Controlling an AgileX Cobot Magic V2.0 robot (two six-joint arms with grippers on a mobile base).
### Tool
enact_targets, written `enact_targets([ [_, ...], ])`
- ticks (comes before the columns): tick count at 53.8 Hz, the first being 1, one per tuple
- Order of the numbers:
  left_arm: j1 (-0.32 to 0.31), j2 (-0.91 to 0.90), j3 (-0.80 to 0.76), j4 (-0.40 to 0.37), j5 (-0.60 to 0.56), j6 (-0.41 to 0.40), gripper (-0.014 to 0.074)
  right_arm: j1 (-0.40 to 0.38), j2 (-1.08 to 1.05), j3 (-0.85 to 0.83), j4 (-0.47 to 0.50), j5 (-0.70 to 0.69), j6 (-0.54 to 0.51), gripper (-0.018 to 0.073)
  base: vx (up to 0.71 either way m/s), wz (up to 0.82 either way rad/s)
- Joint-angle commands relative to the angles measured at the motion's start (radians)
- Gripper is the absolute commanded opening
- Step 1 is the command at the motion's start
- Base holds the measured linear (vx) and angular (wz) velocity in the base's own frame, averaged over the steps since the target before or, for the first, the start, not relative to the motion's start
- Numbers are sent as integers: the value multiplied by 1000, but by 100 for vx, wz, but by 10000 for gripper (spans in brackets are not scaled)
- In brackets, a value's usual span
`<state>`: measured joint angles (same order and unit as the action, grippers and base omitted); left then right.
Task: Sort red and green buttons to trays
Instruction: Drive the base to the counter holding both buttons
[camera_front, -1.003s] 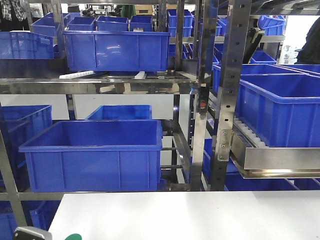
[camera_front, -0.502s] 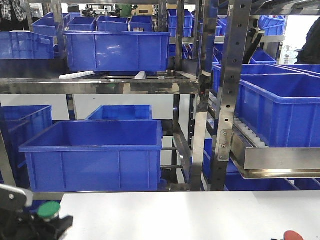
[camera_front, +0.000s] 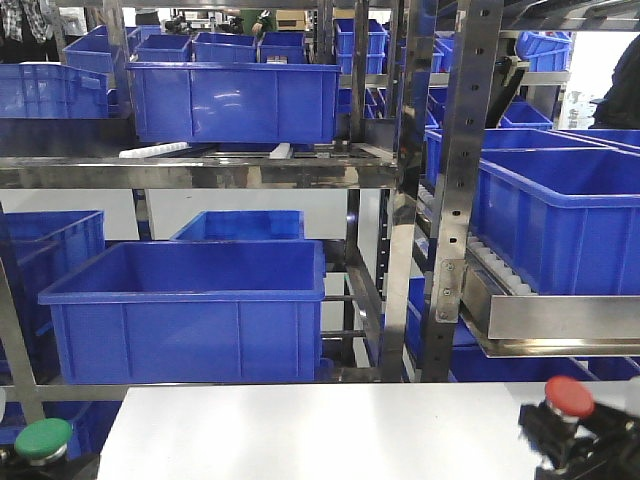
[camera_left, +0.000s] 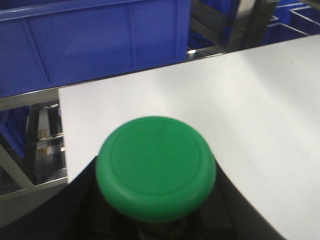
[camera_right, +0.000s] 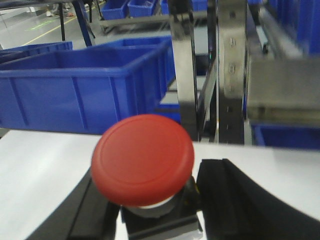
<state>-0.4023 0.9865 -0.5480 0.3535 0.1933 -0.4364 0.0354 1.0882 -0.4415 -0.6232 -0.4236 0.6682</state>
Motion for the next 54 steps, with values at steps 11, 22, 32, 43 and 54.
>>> enact_targets([
  [11, -115, -172, -34, -45, 86, 8, 0, -6, -366, -68, -543, 105, 436, -11, 0, 0],
  [22, -116, -348, -34, -33, 185, 8, 0, -6, -587, -68, -970, 122, 836, -11, 0, 0],
  [32, -116, -448, -34, -34, 185, 8, 0, -6, -656, -68, -1152, 120, 1027, -11, 0, 0],
  [43, -116, -456, -34, -37, 193, 7, 0, -6, -660, -68, -1152, 120, 1023, -11, 0, 0],
  [54, -116, -456, -34, -37, 193, 7, 0, -6, -660, -68, -1152, 121, 1023, -11, 0, 0],
])
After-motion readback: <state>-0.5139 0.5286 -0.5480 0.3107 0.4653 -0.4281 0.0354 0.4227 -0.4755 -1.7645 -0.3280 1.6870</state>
